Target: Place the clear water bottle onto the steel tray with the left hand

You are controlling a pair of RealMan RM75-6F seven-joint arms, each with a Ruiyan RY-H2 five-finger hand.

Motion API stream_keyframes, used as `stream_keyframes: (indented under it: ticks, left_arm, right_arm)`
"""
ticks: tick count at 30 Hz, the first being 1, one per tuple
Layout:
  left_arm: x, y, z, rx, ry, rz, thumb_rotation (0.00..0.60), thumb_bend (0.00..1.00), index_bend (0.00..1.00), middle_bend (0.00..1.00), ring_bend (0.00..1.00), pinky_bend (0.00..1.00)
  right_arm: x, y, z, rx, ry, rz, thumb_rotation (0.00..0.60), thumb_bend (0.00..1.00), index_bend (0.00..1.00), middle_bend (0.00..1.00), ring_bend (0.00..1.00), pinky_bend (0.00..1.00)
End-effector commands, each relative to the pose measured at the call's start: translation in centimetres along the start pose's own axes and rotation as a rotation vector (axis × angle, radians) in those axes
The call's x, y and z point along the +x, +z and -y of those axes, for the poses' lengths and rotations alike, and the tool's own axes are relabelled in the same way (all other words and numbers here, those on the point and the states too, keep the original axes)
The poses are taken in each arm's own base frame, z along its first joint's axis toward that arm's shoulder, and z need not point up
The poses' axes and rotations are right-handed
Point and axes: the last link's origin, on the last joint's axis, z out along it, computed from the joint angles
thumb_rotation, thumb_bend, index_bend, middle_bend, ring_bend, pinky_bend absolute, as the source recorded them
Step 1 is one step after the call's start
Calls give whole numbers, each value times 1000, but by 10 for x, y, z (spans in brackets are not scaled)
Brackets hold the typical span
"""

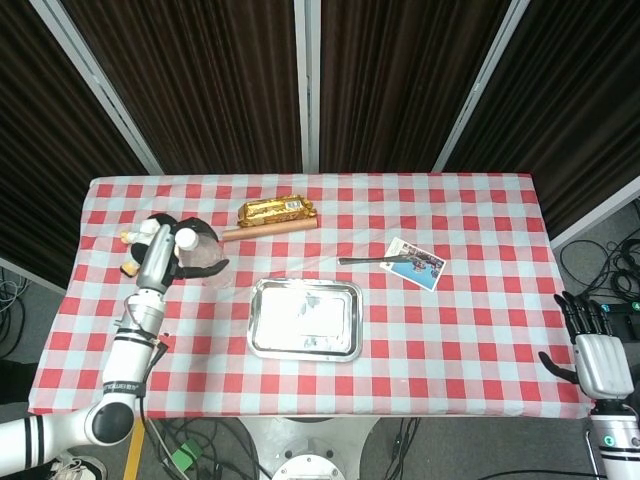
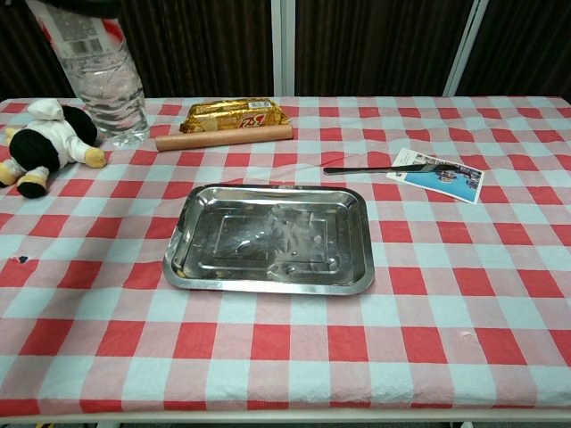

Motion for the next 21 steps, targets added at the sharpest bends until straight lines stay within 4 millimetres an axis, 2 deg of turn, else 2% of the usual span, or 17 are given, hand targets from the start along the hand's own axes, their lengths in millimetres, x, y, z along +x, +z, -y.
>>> stream_keyframes:
  ticks: [1,8,14,21]
  left_arm:
    - [-24,-5,3,-1,-4,83,600,228,602,629,431,437]
    - [-84,-13,-12,-56,-27,218,600,228,590,629,430,437]
    - [-118,-15,-20,-92,-61,247,600,228,589,630,431,437]
    - [-144,-20,-6,-193,56,216,600,227,585,626,431,435]
  right_arm:
    - [1,0,1,3,0,-7,600,148,67,54,0,0]
    - [3,0,1,0,4,-13,600,148,67,55,0,0]
    - [3,1,-1,-10,9,-11,600,148,67,54,0,0]
    - [4,2,-3,-18,14,-10,600,148,68,54,0,0]
